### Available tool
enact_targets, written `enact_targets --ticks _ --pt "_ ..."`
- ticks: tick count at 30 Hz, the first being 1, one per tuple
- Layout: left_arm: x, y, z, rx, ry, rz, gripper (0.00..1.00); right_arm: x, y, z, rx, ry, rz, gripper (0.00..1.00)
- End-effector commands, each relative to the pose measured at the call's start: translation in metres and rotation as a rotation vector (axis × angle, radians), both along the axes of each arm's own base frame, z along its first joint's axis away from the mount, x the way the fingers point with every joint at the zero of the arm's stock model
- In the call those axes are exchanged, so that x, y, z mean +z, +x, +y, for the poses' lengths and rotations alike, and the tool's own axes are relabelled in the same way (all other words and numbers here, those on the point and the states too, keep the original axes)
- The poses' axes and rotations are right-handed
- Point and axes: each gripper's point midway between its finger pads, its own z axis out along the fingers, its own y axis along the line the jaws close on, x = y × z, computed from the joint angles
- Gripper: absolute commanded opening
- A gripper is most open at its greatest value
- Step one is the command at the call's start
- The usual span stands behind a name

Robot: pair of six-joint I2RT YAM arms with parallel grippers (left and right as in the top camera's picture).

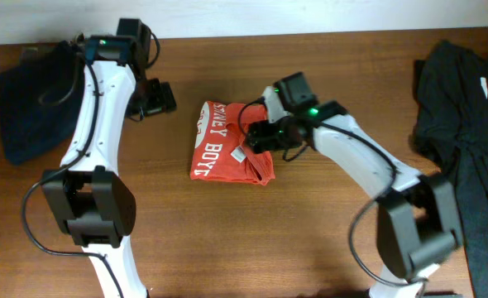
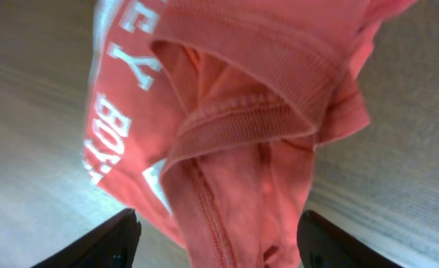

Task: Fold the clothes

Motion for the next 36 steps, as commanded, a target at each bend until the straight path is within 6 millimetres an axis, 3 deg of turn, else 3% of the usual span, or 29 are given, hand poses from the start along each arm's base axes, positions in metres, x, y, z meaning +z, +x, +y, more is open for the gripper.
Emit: enact_targets --ticks 1,4,8,14,23,28,36 --pt "-0.02 -0.009 0.007 0.02 0.029 0.04 0.99 0.014 0.015 0.006 -0.045 -0.067 -0.055 0.7" --pt "-0.041 -0.013 0.006 0.025 0.02 0.059 0.99 0.019 0.015 0.012 -0.053 -0.049 -0.055 0.62" --pt "-0.068 -0.021 -0.001 0.068 -0.025 0.082 0.99 0.019 0.012 0.019 -0.039 -0.049 -0.061 0.63" --pt "-0.091 -0.039 -0.005 0.075 -0.049 0.142 0.99 0.012 0.012 0.02 -0.097 -0.123 -0.082 0.64" --pt "-0.096 -0.043 -0.005 0.074 -0.047 0.153 0.99 -0.005 0.015 0.021 -0.179 -0.15 -0.055 0.63" --pt "-0.097 -0.041 -0.006 0.073 -0.048 0.147 0.99 -0.016 0.012 0.025 -0.167 -0.164 -0.038 0.53" --pt "-0.097 -0.039 -0.006 0.073 -0.05 0.136 0.99 -0.016 0.007 0.032 -0.152 -0.184 -0.058 0.48"
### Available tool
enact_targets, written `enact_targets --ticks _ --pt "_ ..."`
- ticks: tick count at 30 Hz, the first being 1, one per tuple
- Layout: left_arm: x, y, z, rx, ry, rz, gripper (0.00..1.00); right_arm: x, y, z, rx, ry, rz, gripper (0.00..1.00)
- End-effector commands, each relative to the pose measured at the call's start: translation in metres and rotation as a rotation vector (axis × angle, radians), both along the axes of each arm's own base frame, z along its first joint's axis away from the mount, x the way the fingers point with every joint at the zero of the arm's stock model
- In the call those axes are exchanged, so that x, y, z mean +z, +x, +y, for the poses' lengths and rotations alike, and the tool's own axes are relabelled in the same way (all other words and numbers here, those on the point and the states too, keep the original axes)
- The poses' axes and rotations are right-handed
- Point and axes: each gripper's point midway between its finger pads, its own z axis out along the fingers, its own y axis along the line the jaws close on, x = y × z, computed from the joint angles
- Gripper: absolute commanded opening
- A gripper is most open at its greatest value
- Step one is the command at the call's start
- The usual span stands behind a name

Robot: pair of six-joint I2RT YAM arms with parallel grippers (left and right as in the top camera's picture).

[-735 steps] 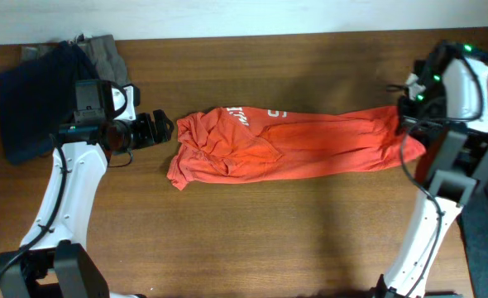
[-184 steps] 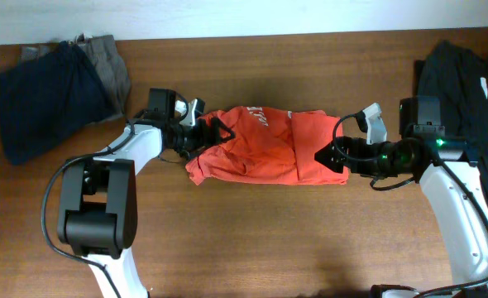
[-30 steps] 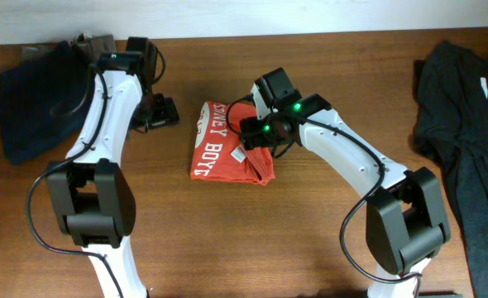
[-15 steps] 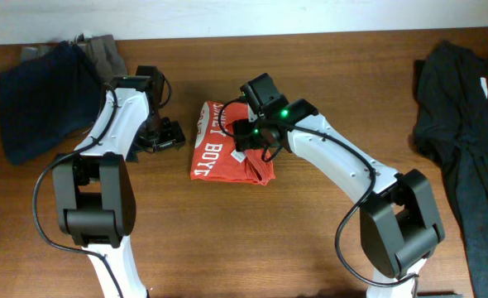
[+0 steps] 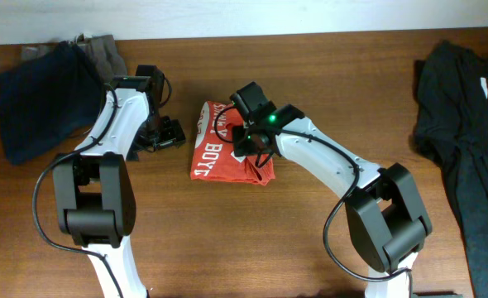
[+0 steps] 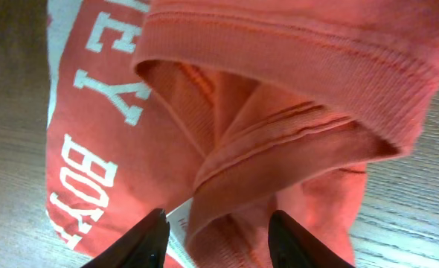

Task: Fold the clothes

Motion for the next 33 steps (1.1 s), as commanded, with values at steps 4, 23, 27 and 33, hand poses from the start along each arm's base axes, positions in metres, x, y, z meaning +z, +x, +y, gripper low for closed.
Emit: enact_targets --ticks 4,23,27,33 --pt "0.0 -0.001 -0.001 0.019 -0.01 -0.001 0.99 0.002 0.006 0.001 -0.015 -0.022 -0.028 0.43" --pt "0.0 0.001 -0.002 0.016 -0.011 -0.012 0.99 -0.012 0.006 -0.001 -0.025 -0.041 -0.008 0.37" --pt "0.0 0.001 -0.002 0.016 -0.011 -0.012 0.99 -0.016 0.006 -0.001 -0.024 -0.047 0.0 0.28" --pt "0.0 0.001 -0.002 0.016 -0.011 -0.011 0.99 -0.006 0.013 -0.001 -0.032 -0.047 -0.024 0.08"
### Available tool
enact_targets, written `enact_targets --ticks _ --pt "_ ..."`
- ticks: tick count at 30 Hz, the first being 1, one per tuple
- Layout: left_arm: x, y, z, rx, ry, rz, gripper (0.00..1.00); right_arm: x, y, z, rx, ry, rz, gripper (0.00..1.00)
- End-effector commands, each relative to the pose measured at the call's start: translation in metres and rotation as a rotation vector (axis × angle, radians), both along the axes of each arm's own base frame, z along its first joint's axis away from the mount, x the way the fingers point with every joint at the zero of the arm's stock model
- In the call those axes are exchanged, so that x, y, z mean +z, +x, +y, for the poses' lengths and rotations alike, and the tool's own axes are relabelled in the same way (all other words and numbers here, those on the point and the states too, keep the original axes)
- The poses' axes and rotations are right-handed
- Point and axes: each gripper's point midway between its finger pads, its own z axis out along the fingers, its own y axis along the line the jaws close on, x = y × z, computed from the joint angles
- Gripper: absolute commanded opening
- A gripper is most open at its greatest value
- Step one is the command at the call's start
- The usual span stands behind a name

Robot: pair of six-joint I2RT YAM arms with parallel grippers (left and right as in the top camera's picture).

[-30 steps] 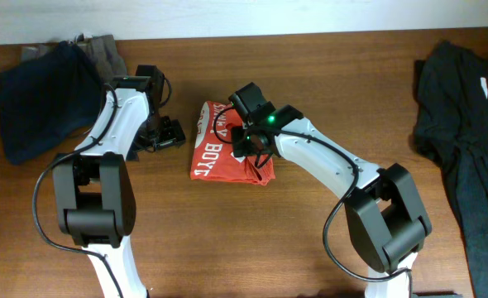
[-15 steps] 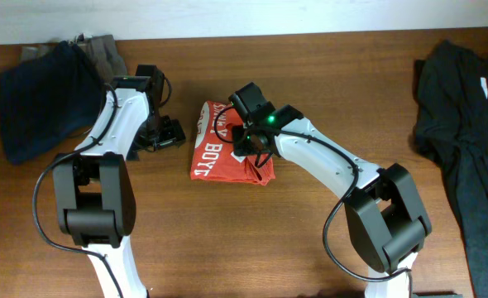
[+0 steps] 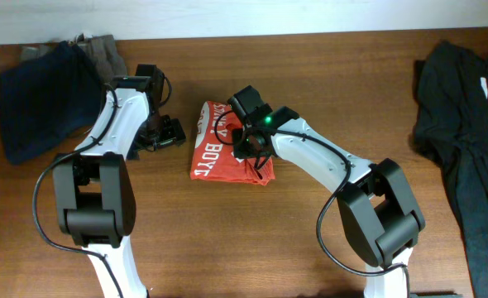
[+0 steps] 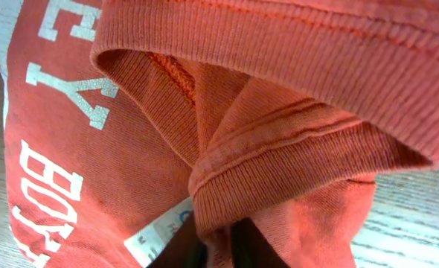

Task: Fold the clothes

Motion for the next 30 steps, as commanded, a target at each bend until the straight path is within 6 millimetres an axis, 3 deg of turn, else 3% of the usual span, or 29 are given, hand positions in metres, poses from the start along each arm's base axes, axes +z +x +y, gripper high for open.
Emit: enact_targets --ticks 1,7,17,24,29,30 --pt "0.0 -0.002 -0.002 0.016 -0.01 0.002 0.99 0.015 0.015 0.002 -0.019 -0.017 -0.052 0.05" --pt "0.0 -0.002 -0.002 0.015 -0.01 0.002 0.99 0.031 0.028 -0.014 -0.051 -0.096 -0.106 0.04" --pt "0.0 -0.002 -0.002 0.015 -0.01 0.002 0.99 0.024 0.037 -0.063 -0.141 -0.166 -0.06 0.04" --pt "0.0 -0.002 -0.002 0.016 -0.01 0.003 0.99 0.018 0.036 -0.075 -0.144 -0.205 -0.04 0.04" --pt "0.0 -0.002 -0.002 0.016 -0.01 0.003 0.99 0.017 0.032 -0.097 -0.172 -0.301 -0.035 0.04" --pt "0.0 -0.002 -0.002 0.015 -0.01 0.003 0.99 0.016 0.031 -0.099 -0.173 -0.306 -0.027 0.1"
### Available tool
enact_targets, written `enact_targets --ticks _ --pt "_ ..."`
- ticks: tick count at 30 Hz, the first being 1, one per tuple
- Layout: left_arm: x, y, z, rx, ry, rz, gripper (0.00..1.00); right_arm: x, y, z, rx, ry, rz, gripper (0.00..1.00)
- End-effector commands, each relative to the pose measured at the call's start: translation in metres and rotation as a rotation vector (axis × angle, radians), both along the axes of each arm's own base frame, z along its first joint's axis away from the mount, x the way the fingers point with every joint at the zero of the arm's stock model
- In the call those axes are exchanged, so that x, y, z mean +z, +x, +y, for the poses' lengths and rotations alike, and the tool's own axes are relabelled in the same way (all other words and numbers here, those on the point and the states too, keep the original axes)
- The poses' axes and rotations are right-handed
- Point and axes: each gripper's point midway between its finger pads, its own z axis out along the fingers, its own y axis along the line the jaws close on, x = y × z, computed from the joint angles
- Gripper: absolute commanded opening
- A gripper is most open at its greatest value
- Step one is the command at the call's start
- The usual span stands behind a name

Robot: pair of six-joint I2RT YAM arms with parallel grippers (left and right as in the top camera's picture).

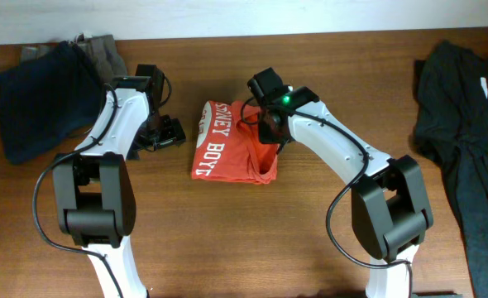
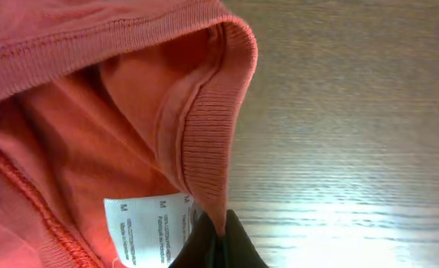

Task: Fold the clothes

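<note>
A red T-shirt (image 1: pixel 224 154) with white lettering lies folded on the middle of the table. My right gripper (image 1: pixel 270 129) is over its back right part, shut on the shirt's ribbed collar edge (image 2: pixel 208 149). In the right wrist view the black fingertips (image 2: pixel 231 242) pinch that rib just right of the white size label (image 2: pixel 146 226), with bare wood to the right. My left gripper (image 1: pixel 168 132) sits low on the table just left of the shirt, apart from it. Its jaws are too dark to read.
A dark navy garment (image 1: pixel 35 99) with a grey piece behind it lies at the back left. A black garment pile (image 1: pixel 467 141) covers the right end of the wooden table (image 1: pixel 310 240).
My right gripper has moved right and toward the back with the ribbed collar edge in it, and the shirt's right side now spreads further right. The left arm has not moved.
My right gripper was open at the shirt's right edge, with the left gripper further back. Then the right stood open over the collar folds and the left sat beside the shirt. It shut on the ribbed collar edge, and now holds it further right.
</note>
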Motion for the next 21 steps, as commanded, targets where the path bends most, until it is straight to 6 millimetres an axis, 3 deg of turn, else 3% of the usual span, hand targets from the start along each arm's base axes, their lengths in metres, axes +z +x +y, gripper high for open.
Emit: enact_targets --ticks 1,2,6,8,12,14,17,18,21 --pt "0.0 -0.003 -0.002 0.015 -0.01 0.003 0.99 -0.003 0.004 -0.016 -0.024 -0.069 0.0 0.26" --pt "0.0 -0.003 -0.002 0.015 -0.01 0.003 0.99 -0.004 0.003 -0.017 -0.026 -0.072 0.006 0.35" --pt "0.0 -0.003 -0.002 0.016 -0.01 0.004 0.99 -0.003 0.0 -0.019 -0.028 -0.077 0.02 0.51" --pt "0.0 -0.003 -0.002 0.015 -0.01 0.006 0.99 0.01 0.001 -0.018 -0.029 -0.073 0.02 0.58" --pt "0.0 -0.003 -0.002 0.015 -0.01 0.005 0.99 0.062 0.012 -0.012 -0.031 -0.042 -0.033 0.64" --pt "0.0 -0.002 -0.002 0.016 -0.01 0.003 0.99 0.093 0.019 0.004 -0.009 0.043 -0.068 0.69" --pt "0.0 -0.001 -0.002 0.016 -0.011 -0.001 0.99 0.123 0.019 0.067 0.26 0.328 -0.076 0.7" --pt "0.0 -0.001 -0.002 0.016 -0.011 -0.004 0.99 0.123 0.019 0.078 0.289 0.381 -0.07 0.69" --pt "0.0 -0.002 -0.002 0.015 -0.011 -0.001 0.99 0.1 0.02 0.082 0.284 0.379 -0.02 0.69"
